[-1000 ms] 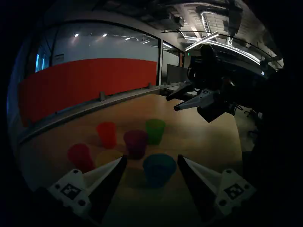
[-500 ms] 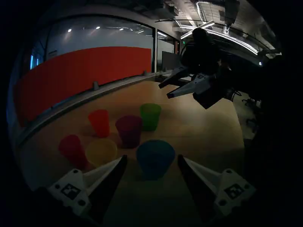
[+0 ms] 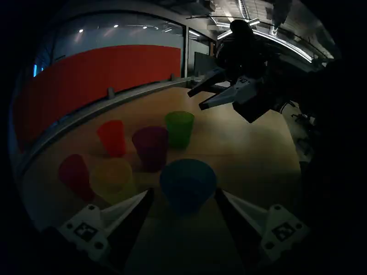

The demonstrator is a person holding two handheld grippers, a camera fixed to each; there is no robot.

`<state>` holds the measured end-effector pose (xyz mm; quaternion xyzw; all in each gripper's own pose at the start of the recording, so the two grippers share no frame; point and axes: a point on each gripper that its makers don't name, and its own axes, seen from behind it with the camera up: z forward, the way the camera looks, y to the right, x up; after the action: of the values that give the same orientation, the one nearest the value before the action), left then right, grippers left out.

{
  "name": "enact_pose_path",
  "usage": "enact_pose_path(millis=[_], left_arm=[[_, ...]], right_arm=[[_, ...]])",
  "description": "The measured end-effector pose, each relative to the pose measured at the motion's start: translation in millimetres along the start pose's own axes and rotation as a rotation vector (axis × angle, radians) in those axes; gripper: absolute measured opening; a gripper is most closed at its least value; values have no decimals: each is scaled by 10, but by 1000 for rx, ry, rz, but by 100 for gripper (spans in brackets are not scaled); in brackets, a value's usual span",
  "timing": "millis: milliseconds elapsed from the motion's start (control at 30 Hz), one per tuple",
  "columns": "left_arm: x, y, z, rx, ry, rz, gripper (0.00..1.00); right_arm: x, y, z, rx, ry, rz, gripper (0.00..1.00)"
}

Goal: Pour water

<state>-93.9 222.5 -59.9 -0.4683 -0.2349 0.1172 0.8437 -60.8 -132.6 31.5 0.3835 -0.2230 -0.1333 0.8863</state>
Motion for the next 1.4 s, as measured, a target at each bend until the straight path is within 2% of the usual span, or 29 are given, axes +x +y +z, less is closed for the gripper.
enact_pose_path(millis=[367,767,833,900,1400], left_arm=[[22,42,197,-32,-2,-16,99],[41,46,327,-43,-2,-9,98],[42,50,337,-44,-2,-5,96],[42,56,342,-46,-2,0,89],[53,76,328,-55,-20,28,88]], right_arm=[[-65,52,65,3,-14,10,99],[-86,89,87,4,-16,18,99],[-94,91,89,4,-17,19,99],[-102,91,92,4,-19,20,99],[-136,68,146,10,-27,22,100]])
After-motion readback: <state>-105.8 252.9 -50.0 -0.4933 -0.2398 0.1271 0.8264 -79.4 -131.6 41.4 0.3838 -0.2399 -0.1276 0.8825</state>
